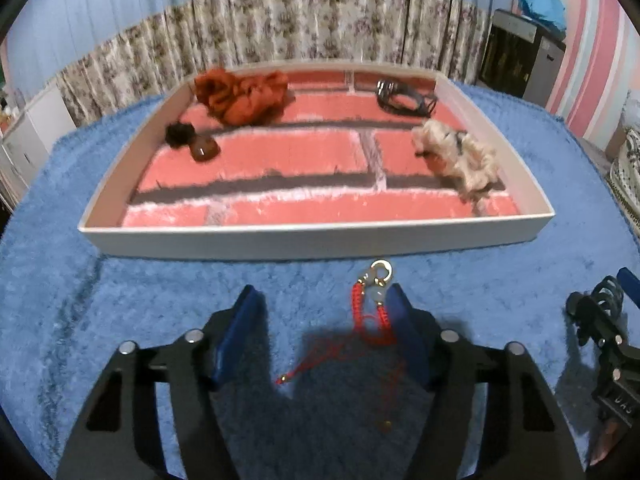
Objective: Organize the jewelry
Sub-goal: 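Grasp the red tassel charm with the left tool while the right tool grasps the black claw clip, then carry the red tassel charm with the left tool while the right tool carries the claw clip over the tray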
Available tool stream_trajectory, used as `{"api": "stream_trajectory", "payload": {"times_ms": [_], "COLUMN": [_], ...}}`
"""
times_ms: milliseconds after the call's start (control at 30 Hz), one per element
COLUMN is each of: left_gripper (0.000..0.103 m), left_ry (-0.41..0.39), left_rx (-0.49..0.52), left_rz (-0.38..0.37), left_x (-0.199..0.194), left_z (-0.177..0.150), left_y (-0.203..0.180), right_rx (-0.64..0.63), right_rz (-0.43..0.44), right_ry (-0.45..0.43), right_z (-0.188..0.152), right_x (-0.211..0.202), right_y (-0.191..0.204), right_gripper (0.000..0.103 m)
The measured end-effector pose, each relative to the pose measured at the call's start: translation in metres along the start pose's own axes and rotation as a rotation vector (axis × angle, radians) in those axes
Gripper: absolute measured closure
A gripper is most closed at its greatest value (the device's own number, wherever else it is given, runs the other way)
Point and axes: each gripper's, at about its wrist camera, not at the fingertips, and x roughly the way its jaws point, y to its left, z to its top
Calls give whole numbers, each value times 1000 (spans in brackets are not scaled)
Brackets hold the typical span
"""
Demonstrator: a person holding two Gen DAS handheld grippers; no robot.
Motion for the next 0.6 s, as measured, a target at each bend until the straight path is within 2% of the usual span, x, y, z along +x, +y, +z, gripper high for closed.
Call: {"api": "stream_trajectory", "payload": {"times_ms": [67, 133, 200, 367, 433, 600], "left_gripper": [39, 46, 58, 75, 77, 91], "left_ry": [-9, -18, -19, -19, -17, -15], "left_rx": [8, 13, 18, 23, 13, 0], "left_rz": [3, 1, -17, -50, -60, -79], "left_x": [1, 0, -2, -5, -5, -7], "left_z": [0, 0, -1, -3, -2, 0], "left_y": [-1, -2, -4, -4, -2, 3], "right_rx": [5, 10, 5, 3, 7, 20], "right_rz": [7, 23, 29, 49, 52, 64], "right_ry": [3, 10, 11, 25, 25, 24], "right_z": [0, 0, -1, 0, 0, 1], "right_x": [2, 3, 4, 8, 8, 9], "right_y": [-1, -2, 0, 1, 0, -1], "right_gripper": [23, 30, 35, 53, 53, 53]}}
